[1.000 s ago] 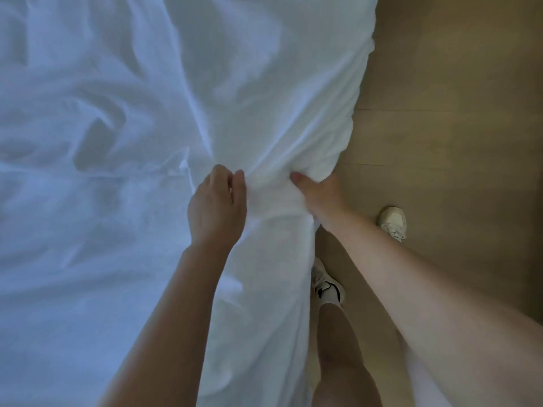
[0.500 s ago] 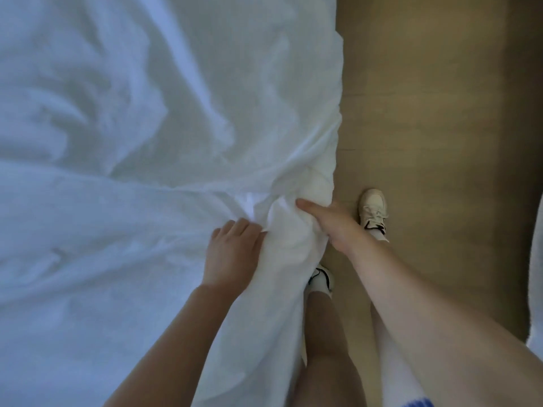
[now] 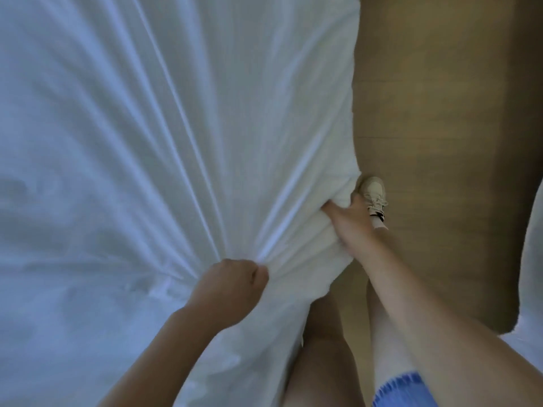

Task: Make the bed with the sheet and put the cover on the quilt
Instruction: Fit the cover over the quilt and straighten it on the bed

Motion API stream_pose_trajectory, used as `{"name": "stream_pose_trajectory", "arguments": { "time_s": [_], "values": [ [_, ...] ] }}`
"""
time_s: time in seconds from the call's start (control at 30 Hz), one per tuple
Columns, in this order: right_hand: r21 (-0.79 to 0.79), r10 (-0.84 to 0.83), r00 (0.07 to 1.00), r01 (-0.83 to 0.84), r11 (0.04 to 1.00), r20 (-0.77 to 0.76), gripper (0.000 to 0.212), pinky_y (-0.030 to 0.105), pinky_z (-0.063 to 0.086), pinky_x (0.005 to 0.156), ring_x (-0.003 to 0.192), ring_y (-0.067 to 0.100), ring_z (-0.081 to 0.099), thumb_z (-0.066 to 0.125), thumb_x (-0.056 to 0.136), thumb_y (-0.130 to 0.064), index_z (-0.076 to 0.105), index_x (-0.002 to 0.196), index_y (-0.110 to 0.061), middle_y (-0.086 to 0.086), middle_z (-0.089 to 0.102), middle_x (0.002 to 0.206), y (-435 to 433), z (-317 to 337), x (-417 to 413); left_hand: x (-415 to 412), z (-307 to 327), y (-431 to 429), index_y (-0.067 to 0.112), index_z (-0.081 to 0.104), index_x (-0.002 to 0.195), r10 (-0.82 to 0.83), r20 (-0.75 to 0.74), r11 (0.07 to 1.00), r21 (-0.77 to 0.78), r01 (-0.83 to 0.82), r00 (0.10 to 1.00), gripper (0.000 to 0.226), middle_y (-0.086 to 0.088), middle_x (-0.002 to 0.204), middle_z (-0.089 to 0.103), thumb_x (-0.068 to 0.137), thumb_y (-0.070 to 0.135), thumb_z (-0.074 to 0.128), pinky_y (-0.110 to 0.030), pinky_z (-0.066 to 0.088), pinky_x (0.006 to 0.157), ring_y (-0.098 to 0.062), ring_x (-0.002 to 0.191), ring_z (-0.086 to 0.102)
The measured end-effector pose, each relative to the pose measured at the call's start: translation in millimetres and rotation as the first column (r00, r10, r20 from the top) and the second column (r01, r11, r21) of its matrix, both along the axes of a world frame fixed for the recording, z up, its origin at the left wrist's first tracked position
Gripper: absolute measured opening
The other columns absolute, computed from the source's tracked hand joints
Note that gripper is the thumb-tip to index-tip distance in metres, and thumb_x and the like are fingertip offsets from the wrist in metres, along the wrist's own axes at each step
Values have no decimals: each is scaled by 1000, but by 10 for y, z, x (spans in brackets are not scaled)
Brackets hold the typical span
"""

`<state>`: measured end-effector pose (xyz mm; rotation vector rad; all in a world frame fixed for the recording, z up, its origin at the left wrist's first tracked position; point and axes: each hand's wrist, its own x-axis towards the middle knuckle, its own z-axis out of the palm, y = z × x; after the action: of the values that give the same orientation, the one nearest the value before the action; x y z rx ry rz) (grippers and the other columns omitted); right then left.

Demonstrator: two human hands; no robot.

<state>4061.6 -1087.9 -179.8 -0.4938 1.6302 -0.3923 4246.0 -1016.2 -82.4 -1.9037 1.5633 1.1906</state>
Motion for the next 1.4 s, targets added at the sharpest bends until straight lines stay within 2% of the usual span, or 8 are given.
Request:
{"name": "stream_pose_trajectory", "arguments": {
  "time_s": [0.1, 0.2, 0.4, 0.53, 0.67, 0.9, 1.17, 1.4],
  "values": [
    [273, -2, 939, -97, 957, 343, 50, 35, 53, 82, 94, 18, 67, 78, 61, -48, 64, 103, -24, 0, 71, 103, 233, 64, 56, 266, 2, 13, 16, 36, 57, 102, 128, 995, -15, -100, 987, 52, -11, 74, 57, 96, 50, 32, -31, 33, 64, -33, 86, 58],
    [173, 134, 872, -240, 955, 471, 58, 25, 56, 73, 94, 14, 69, 83, 54, -47, 65, 104, -25, -3, 72, 104, 434, 77, 53, 344, -103, 116, 19, 31, 61, 119, 233, 981, -180, -77, 965, 45, -6, 71, 53, 97, 47, 33, -31, 31, 63, -35, 86, 61],
    [125, -101, 939, 62, 990, 330, 25, 25, 55, 62, 71, 12, 71, 75, 65, -30, 68, 84, -18, -1, 75, 81, 720, 212, -192, 178, -387, 237, 10, 50, 72, 92, 126, 890, -454, -25, 988, 38, -14, 74, 61, 93, 38, 39, -38, 46, 60, -36, 71, 62],
    [137, 126, 986, -110, 984, -111, 29, 25, 49, 63, 73, 13, 66, 77, 75, -36, 68, 88, -12, 2, 69, 85, 1078, 11, -422, -21, -501, 443, 11, 59, 94, -151, 120, 772, -605, 193, 981, 36, -9, 85, 62, 84, 41, 43, -38, 48, 71, -31, 76, 61],
    [238, -34, 991, 2, 971, 131, 21, 27, 55, 66, 76, 12, 68, 73, 79, -34, 67, 92, -18, 0, 72, 88, 1156, -71, -162, -44, -540, 826, 14, 50, 117, -284, 75, 652, -716, 250, 956, 53, -9, 110, 53, 80, 52, 52, -38, 36, 82, -26, 97, 48],
    [175, 254, 839, -376, 910, 482, 91, 40, 46, 101, 112, 18, 61, 84, 48, -63, 56, 128, -30, -5, 66, 120, 1606, -155, -61, 61, -541, 1194, 11, 65, 96, -223, 298, 613, -697, 371, 928, 34, -6, 92, 60, 84, 38, 50, -36, 32, 66, -25, 83, 48],
    [-99, 232, 913, -211, 972, 336, 23, 32, 51, 92, 100, 13, 64, 73, 81, -30, 61, 101, -32, -8, 68, 105, 1635, 132, 76, 25, -514, 1114, 7, 67, 80, 81, 282, 821, -563, 97, 956, 37, -15, 83, 66, 85, 34, 43, -42, 48, 68, -38, 81, 62],
    [120, 29, 820, -118, 986, 572, 24, 28, 57, 68, 82, 13, 71, 70, 80, -30, 64, 101, -20, -4, 74, 91, 1789, 377, -8, 78, 66, 1244, 7, 66, 74, 281, -116, 613, -742, -271, 953, 27, -2, 73, 58, 90, 23, 52, -20, 40, 65, -9, 69, 53]
  ]
}}
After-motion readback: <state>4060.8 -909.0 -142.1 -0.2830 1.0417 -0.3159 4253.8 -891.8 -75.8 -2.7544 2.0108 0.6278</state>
